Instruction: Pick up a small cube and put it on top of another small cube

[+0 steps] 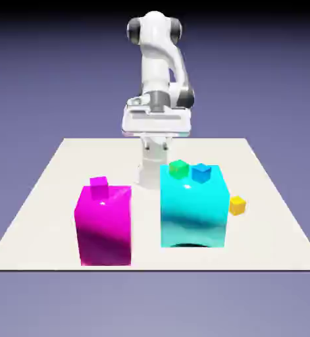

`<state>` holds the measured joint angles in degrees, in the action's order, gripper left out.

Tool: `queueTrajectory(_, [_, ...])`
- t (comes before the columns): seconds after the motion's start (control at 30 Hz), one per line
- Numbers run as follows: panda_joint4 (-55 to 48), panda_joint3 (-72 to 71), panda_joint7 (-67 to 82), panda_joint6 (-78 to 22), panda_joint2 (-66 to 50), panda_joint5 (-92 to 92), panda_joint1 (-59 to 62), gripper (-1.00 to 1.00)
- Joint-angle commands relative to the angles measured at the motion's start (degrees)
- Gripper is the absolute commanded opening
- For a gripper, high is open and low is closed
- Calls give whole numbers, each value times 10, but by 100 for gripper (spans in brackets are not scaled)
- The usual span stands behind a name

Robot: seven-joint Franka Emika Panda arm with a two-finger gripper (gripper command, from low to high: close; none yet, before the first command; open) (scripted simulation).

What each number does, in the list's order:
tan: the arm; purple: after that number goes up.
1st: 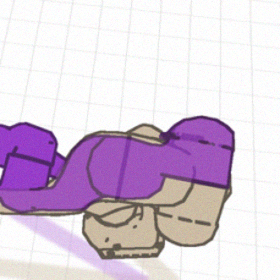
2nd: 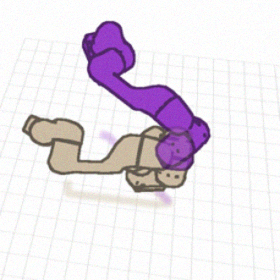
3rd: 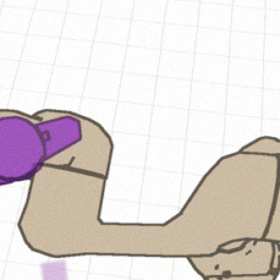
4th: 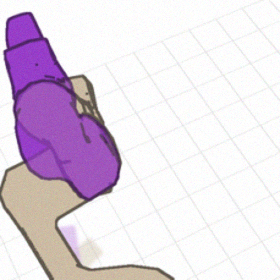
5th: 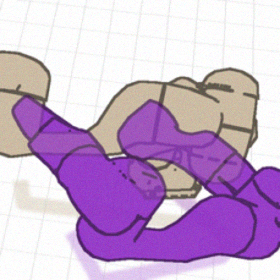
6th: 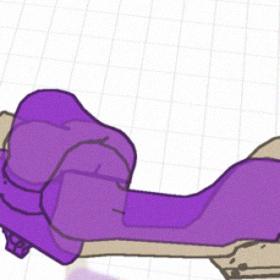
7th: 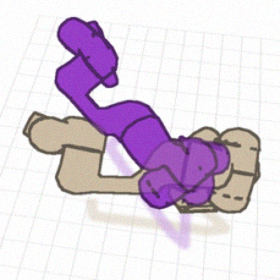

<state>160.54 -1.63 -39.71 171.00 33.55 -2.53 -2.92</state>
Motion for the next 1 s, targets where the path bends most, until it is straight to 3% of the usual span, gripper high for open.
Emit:
queueTrajectory(0.0, [-7,-14,16,-25,0,-17,-15,0])
queueTrajectory(0.6, [-261,-262,-47,-449,-374,-117,-135,0])
queueTrajectory(0.97, [-312,-304,-257,-516,-575,5,-125,0])
